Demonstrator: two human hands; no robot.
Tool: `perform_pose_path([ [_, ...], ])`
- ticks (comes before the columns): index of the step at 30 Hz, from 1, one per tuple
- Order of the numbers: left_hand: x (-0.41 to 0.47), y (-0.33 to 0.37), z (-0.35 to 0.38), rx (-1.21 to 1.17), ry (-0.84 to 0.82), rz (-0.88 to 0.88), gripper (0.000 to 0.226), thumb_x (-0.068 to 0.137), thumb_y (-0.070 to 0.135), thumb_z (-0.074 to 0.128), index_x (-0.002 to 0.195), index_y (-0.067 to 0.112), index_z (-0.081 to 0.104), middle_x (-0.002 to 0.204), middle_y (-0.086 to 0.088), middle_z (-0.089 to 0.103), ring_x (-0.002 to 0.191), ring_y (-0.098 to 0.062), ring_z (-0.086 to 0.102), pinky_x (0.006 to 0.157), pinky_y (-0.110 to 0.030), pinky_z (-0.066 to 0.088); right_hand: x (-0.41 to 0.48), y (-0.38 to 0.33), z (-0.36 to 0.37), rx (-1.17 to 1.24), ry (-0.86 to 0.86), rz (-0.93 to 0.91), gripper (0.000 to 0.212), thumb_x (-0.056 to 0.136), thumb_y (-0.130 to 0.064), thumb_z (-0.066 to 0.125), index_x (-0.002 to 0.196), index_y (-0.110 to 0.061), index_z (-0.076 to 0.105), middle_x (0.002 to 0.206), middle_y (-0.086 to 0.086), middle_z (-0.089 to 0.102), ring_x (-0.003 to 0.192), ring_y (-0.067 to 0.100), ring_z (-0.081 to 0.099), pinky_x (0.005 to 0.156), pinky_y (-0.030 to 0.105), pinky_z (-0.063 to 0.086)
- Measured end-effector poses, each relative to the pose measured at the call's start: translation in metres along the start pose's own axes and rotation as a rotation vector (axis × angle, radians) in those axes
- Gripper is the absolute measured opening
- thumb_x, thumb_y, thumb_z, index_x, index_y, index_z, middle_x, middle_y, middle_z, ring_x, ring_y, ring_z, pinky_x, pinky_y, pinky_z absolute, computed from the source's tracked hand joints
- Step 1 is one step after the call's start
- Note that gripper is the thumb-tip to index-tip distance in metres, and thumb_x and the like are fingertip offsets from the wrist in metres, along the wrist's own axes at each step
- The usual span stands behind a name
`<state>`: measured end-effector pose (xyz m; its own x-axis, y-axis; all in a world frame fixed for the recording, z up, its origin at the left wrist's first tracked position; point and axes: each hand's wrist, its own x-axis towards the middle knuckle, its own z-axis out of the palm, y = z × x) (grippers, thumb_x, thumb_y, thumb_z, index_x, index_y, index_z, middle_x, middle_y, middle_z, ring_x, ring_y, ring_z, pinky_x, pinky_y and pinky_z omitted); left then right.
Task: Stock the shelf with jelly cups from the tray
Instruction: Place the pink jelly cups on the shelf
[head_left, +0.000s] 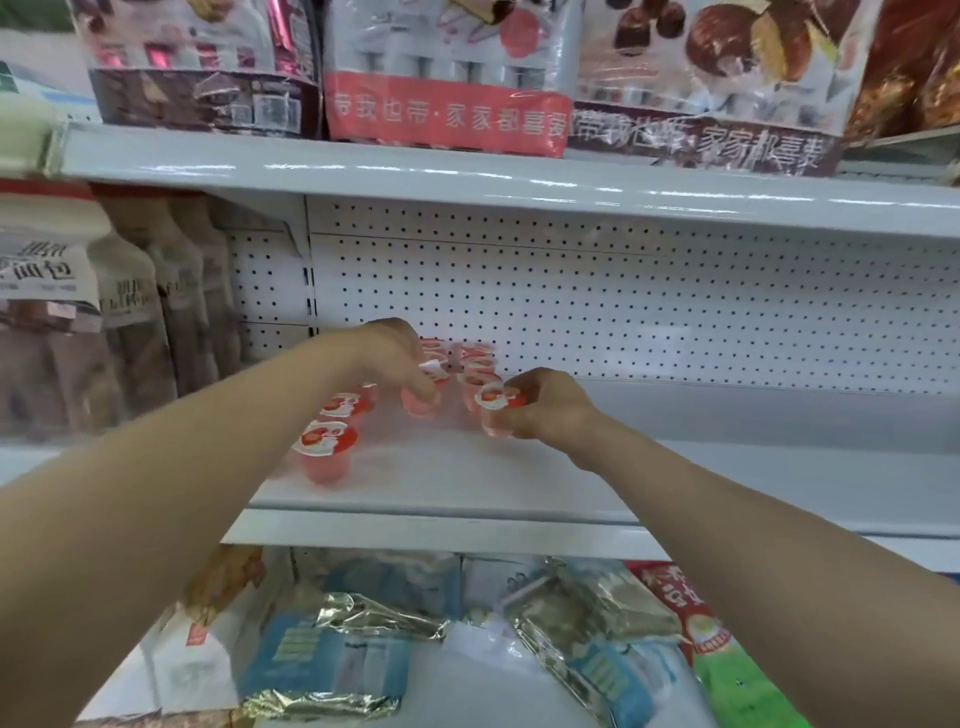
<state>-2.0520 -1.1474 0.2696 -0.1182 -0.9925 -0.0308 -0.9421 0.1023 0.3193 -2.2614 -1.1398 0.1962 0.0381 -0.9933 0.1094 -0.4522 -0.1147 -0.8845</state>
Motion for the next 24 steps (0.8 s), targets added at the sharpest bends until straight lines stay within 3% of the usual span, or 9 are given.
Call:
perform_pose_path([
  [3,0.004,-0.005,0.003,0.046,-0.028,0.038,0.062,0.074,0.040,0.081,0.121,0.005,0.059,0.115,-0.010,0.064,0.099,-0.025,0.063,0.072,-0.028,0.044,0.007,-0.001,0.014,-0.051,0.016,0.011,0.046,0.064,-0.024,0.089,0.100,-0.019,0.060,0.099,0.001,0.069,0.094,0.020,0.069,0.090,0.039,0.057],
  [11,0.011,-0.015,0.011,0.103,-0.059,0.071,0.070,0.071,0.045,0.083,0.124,0.007,0.058,0.116,-0.007,0.063,0.090,-0.022,0.063,0.077,-0.029,0.048,0.013,-0.005,0.029,-0.106,0.059,0.034,0.038,0.066,-0.022,0.087,0.089,-0.025,0.057,0.094,-0.004,0.065,0.094,0.019,0.067,0.091,0.035,0.056],
  [17,0.012,-0.017,0.014,0.139,-0.083,0.083,0.072,0.071,0.041,0.084,0.130,0.010,0.056,0.123,-0.007,0.061,0.101,-0.024,0.062,0.085,-0.031,0.051,0.012,-0.004,0.030,-0.112,0.065,0.053,0.035,0.068,-0.021,0.085,0.085,-0.026,0.055,0.091,-0.006,0.064,0.093,0.020,0.067,0.090,0.034,0.056],
  [24,0.016,-0.021,0.018,0.153,-0.090,0.080,0.078,0.072,0.039,0.084,0.137,0.014,0.050,0.135,-0.004,0.054,0.116,-0.024,0.055,0.096,-0.033,0.048,0.012,-0.001,0.030,-0.122,0.055,0.082,0.047,0.069,-0.024,0.085,0.108,-0.019,0.058,0.104,0.000,0.066,0.095,0.021,0.067,0.089,0.031,0.055],
])
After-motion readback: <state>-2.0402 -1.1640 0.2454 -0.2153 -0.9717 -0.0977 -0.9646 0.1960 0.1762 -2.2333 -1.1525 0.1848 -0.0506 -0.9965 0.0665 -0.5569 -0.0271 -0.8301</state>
